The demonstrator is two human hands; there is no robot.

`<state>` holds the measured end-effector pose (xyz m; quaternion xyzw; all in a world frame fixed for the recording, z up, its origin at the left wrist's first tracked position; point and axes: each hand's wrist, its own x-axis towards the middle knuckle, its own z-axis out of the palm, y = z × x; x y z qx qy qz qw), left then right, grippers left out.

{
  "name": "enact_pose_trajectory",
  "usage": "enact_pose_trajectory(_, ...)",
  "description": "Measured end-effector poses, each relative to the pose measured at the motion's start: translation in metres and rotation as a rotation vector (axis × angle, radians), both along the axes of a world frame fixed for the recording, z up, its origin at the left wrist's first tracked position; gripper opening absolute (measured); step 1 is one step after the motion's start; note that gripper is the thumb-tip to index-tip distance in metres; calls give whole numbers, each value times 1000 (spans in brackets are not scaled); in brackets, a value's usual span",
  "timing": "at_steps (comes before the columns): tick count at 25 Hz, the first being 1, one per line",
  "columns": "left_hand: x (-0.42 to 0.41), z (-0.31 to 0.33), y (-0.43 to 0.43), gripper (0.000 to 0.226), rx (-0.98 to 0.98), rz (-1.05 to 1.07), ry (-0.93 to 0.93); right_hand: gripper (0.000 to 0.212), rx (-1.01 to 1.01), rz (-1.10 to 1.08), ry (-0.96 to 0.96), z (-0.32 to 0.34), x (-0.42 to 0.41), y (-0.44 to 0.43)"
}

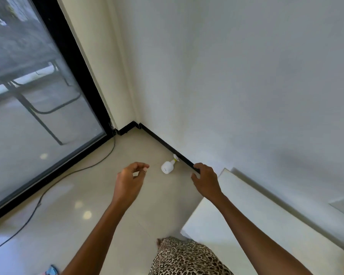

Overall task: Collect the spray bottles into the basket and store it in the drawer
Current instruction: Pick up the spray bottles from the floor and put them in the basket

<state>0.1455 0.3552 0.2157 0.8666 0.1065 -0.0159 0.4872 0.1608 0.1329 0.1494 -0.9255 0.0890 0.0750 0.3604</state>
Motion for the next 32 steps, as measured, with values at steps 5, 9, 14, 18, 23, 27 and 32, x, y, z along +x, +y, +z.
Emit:
enact_pose_trajectory(5, 82, -13, 35, 17, 12, -38, 40, 33, 15, -35, 71, -8, 72, 31)
enact_pose_trajectory(9, 160, -38, 46, 16, 3, -118, 85, 31, 39, -65, 118, -29, 134, 46)
enact_pose_trajectory(14, 261, -95, 56, 15, 17, -238, 174, 26, 26, -135, 266, -80, 206, 61)
enact_pose_trajectory(18, 313, -157, 53, 15, 65, -357, 285, 17, 14, -166, 415, -143, 245, 71)
enact_pose_trajectory(23, 362, -308, 25, 15, 134, -404, 425, 16, 111, -328, 567, -291, 303, 68)
enact_pose_trajectory(27, 387, -455, 0, 28, 178, -419, 471, 19, 169, -407, 642, -432, 354, 61)
enact_pose_trajectory(32, 399, -632, -33, 58, 226, -477, 587, 27, 233, -541, 625, -608, 385, 48)
